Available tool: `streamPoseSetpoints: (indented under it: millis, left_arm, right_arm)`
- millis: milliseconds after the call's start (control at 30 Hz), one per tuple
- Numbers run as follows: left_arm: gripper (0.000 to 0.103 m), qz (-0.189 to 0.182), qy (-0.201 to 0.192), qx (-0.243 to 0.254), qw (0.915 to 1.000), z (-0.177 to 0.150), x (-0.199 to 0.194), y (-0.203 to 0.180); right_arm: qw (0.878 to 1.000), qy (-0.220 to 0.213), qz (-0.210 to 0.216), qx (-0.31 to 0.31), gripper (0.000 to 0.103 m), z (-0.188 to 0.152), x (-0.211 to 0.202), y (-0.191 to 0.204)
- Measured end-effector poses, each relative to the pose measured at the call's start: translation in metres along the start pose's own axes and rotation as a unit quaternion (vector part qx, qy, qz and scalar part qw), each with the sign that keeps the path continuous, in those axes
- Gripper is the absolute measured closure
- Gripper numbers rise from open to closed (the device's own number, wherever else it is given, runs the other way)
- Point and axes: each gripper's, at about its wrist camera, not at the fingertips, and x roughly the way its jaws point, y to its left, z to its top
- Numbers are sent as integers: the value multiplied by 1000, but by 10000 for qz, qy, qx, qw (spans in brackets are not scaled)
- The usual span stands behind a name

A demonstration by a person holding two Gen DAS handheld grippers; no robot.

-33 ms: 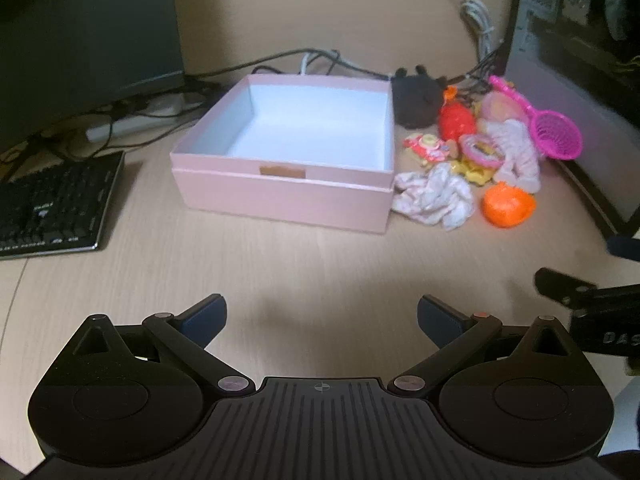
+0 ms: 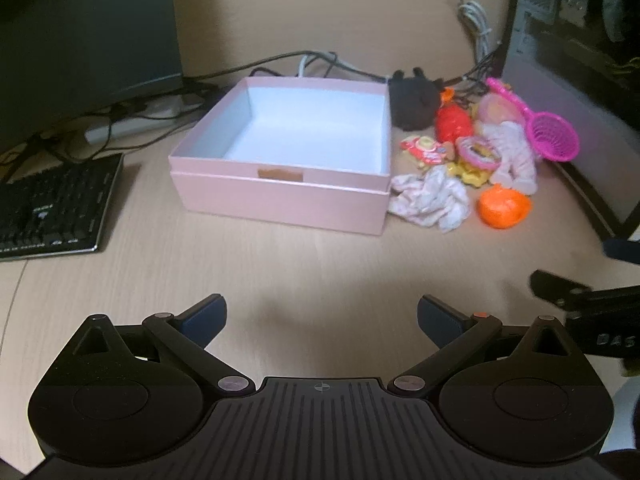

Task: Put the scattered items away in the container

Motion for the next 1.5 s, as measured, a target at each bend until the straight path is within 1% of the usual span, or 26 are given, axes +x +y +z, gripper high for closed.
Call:
streamPoseSetpoints:
  millis: [167, 233, 333, 467, 600, 1500]
  left_arm:
    - [0, 356, -6, 104, 9993, -4, 3, -11]
    - [0, 288, -63, 9, 9996, -5, -2, -15]
    - [0, 209, -113, -51, 9997, 6, -11, -24]
    - [0, -4, -367, -53, 9993, 6, -18, -5]
    - [0, 9, -438, -51, 9990, 5, -20, -4]
    - [0, 86, -465, -145, 9988, 2, -23, 4]
  right_arm:
    - [9998, -96, -126, -88, 0, -1, -6, 5]
    - [10000, -55, -25, -27, 0, 0, -3, 5]
    - [10000, -24, 50, 7, 0, 3, 0, 2]
    - [9998, -195, 48, 8, 0, 4, -3, 1]
    - [9995, -322, 59, 41, 0, 6, -7, 1]
    - [9993, -349, 84, 83, 0, 5, -10, 1]
